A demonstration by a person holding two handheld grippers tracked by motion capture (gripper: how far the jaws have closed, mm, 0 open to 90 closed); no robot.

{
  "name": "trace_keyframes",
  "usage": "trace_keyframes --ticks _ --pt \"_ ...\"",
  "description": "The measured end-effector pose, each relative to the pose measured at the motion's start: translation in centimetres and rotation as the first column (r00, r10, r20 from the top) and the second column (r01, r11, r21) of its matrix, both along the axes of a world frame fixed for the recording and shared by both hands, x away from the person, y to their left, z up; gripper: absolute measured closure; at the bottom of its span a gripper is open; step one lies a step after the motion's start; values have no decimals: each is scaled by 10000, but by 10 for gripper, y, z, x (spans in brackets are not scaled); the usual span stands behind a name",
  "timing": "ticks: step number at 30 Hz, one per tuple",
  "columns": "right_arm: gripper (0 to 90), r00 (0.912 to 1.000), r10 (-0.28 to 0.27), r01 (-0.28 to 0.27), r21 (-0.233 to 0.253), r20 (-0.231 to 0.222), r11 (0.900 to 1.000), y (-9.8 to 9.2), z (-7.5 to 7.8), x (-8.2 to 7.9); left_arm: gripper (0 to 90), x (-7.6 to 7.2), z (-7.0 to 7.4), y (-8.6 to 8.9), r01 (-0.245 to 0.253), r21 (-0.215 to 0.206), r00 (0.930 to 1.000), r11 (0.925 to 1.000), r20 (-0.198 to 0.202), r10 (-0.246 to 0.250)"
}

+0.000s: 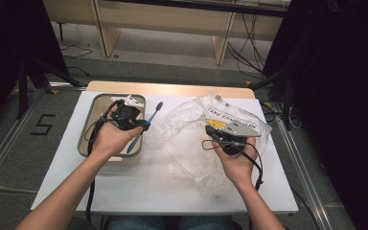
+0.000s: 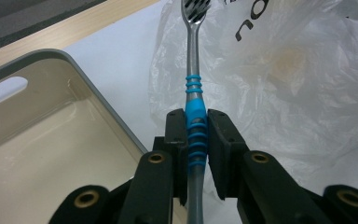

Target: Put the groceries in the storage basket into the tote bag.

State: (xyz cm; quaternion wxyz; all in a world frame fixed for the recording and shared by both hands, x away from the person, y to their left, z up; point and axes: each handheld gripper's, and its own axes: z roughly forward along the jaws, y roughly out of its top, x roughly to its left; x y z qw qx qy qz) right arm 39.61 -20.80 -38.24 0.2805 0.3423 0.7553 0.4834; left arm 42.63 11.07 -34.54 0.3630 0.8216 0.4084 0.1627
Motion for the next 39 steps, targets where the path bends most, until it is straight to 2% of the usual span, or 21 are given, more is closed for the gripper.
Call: trace_keyframes --ticks 17,20,39 --pt "900 10000 -9 9 6 16 10000 0 0 0 784 -12 -3 -15 506 54 9987 9987 6 -506" --pt "900 10000 8 -8 -5 -9 10000 0 0 0 784 -14 -5 -19 662 -58 9978 9978 -71 -663" --pt "900 10000 7 -7 3 20 10000 0 0 0 784 -24 -11 -34 1146 43 9933 9934 -162 -1145"
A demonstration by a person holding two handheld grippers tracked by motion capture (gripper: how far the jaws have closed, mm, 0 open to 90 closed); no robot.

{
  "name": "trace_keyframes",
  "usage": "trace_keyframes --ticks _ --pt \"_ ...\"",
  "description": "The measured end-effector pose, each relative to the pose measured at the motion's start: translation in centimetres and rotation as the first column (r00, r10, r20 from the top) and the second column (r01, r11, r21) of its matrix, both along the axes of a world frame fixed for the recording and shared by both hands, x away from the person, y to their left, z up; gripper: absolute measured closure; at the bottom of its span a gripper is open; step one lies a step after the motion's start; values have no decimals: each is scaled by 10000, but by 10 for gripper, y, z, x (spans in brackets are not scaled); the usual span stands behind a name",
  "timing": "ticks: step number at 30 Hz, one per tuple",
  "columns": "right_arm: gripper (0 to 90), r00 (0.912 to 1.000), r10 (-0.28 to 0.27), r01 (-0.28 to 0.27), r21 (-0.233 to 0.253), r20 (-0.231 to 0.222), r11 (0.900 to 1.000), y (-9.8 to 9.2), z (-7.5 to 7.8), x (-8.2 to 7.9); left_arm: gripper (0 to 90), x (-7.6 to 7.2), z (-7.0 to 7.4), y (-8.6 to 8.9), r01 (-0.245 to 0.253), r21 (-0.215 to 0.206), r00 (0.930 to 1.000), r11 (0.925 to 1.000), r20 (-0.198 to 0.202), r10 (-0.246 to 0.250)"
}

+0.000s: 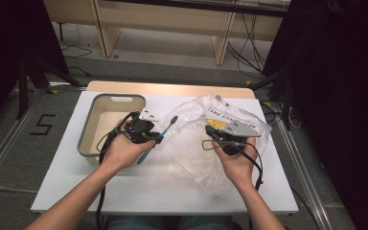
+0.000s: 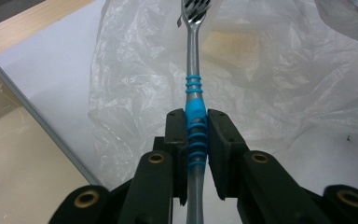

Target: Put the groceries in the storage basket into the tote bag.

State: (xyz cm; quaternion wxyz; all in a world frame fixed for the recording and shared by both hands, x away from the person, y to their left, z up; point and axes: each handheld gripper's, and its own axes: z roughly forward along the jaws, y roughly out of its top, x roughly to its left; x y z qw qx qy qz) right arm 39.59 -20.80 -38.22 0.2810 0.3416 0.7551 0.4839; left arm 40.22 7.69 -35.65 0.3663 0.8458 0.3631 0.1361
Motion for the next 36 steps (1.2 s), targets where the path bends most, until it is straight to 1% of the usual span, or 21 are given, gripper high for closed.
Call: trace_keyframes --ticks 2,5,8,13,17,21,27,32,36 --pt "900 10000 -7 7 7 7 10000 0 0 0 784 -1 0 -2 14 -24 10000 10000 -2 -14" --pt "900 10000 -6 6 8 12 10000 0 0 0 784 -3 -1 -5 107 100 9999 9999 -4 -107" --pt "900 10000 -11 11 14 4 10000 0 0 0 784 -3 -2 -6 120 90 9999 9999 -17 -120" --pt "900 10000 -5 5 23 12 10000 0 0 0 784 -5 -7 -12 257 182 9996 9995 -157 -254" --pt "900 10000 -3 3 27 8 10000 0 0 0 784 -6 -9 -15 301 157 9994 9994 -182 -298" --pt "900 10000 5 -5 23 8 10000 0 0 0 784 -7 -12 -18 414 293 9988 9987 -257 -406" --pt "900 10000 1 -1 28 11 10000 0 0 0 784 -8 -15 -21 409 313 9988 9987 -300 -399" --pt "900 10000 6 -6 22 10 10000 0 0 0 784 -8 -16 -24 473 465 9985 9978 -315 -458" --pt "900 10000 5 -5 36 10 10000 0 0 0 784 -8 -18 -25 492 482 9982 9976 -366 -474"
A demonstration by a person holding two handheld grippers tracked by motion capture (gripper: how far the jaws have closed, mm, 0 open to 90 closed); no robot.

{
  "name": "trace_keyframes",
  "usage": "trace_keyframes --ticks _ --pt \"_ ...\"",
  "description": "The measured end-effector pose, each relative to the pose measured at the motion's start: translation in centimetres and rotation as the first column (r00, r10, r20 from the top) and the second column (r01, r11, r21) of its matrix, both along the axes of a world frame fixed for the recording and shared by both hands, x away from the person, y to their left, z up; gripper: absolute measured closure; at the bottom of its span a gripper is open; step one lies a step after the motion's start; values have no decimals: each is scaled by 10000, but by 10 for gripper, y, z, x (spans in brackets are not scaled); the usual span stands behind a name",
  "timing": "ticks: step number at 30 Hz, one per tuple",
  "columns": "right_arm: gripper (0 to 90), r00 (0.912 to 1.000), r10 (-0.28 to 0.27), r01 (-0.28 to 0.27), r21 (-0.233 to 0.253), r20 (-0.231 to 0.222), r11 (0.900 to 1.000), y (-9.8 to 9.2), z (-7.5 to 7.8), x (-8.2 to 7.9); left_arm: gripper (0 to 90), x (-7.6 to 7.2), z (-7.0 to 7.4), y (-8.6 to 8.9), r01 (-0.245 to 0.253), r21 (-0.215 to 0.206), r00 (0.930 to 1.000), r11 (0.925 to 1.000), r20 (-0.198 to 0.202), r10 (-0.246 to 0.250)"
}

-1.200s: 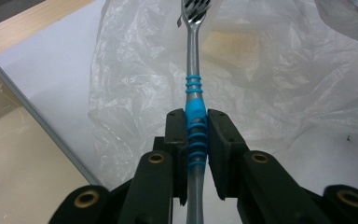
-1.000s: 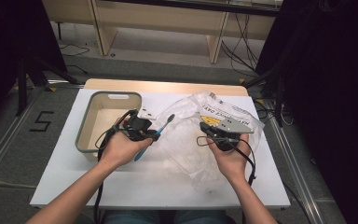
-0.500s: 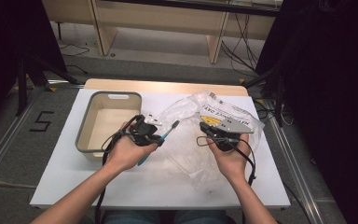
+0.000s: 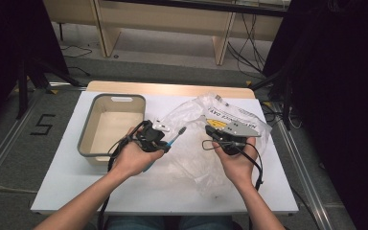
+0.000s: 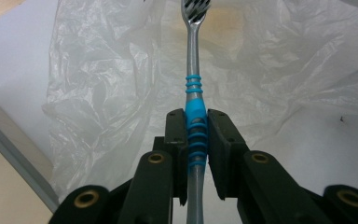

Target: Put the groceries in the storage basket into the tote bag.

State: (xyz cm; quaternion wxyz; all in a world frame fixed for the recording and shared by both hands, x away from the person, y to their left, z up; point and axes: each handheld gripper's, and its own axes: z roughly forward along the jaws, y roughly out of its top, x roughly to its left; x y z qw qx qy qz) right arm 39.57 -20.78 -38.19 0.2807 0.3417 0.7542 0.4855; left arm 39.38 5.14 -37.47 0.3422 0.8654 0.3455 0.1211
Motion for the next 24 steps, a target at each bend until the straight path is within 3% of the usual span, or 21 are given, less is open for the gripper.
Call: trace_keyframes --ticks 24 --pt "900 10000 40 -40 -8 -13 10000 1 0 0 784 0 -11 -13 4 509 9997 9987 -236 8"
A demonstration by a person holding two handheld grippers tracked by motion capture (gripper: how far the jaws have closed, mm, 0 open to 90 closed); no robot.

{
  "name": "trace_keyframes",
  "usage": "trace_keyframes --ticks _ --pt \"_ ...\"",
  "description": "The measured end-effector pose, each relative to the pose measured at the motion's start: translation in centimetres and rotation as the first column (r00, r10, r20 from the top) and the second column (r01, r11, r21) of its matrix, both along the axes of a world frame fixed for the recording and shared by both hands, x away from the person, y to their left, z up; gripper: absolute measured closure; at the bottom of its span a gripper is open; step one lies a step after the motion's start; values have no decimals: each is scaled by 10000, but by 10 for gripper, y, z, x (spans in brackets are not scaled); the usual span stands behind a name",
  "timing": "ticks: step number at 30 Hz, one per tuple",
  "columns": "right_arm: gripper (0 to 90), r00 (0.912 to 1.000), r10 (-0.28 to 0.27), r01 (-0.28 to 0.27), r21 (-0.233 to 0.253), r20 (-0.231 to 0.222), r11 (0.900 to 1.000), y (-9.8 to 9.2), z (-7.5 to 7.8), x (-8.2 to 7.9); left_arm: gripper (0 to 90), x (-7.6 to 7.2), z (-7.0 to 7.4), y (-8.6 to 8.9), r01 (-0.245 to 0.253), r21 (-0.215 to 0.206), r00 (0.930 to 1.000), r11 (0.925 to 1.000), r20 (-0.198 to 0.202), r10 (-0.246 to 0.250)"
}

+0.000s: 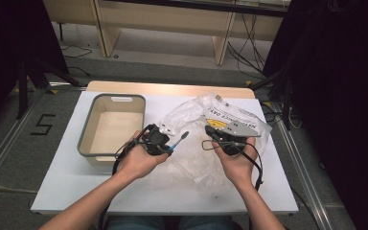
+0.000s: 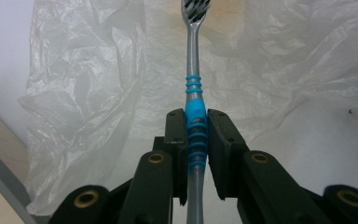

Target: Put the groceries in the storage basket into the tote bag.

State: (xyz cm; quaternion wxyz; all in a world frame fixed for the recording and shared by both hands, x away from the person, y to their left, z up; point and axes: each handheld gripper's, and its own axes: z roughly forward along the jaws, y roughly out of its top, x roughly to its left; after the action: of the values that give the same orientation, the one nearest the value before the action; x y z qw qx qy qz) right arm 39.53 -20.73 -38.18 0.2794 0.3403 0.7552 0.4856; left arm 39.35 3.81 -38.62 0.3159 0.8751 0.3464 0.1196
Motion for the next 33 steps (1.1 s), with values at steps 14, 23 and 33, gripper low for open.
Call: trace_keyframes --ticks 14,23,33 --pt "900 10000 15 -15 -5 16 10000 1 0 0 784 5 -7 -9 -127 284 9998 9995 -165 132" --pt "900 10000 33 -33 -36 18 10000 1 -1 0 783 8 -11 -14 -194 422 9995 9989 -244 204" --pt "900 10000 85 -85 -41 14 10000 3 -1 -1 783 11 -16 -27 -229 202 9994 9995 -267 235"
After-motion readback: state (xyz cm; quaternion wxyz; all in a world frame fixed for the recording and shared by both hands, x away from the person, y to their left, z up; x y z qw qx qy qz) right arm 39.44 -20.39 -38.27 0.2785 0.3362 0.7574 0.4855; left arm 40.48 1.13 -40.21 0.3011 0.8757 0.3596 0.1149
